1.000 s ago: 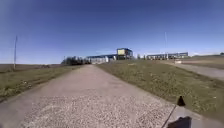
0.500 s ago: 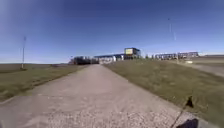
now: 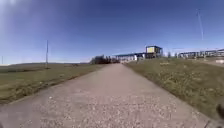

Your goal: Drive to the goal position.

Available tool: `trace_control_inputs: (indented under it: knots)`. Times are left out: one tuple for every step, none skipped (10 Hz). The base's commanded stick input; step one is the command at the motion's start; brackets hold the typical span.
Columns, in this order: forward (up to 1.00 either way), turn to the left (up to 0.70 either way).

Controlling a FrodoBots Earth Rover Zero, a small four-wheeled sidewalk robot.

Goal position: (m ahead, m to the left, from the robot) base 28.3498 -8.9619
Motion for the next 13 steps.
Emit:
trace_control_inputs:
  knots:
    - [1.0, 0.4]
    - [1.0, 0.37]
    - [1.0, 0.28]
    - [1.0, 0.2]
    - [1.0, 0.11]
    - [1.0, 0.02]
    - [1.0, 0.0]
    - [1.0, 0.0]
    - [1.0, 0.0]
    - [1.0, 0.0]
    - [1.0, 0.0]
    - [1.0, 0.0]
    - [1.0, -0.08]
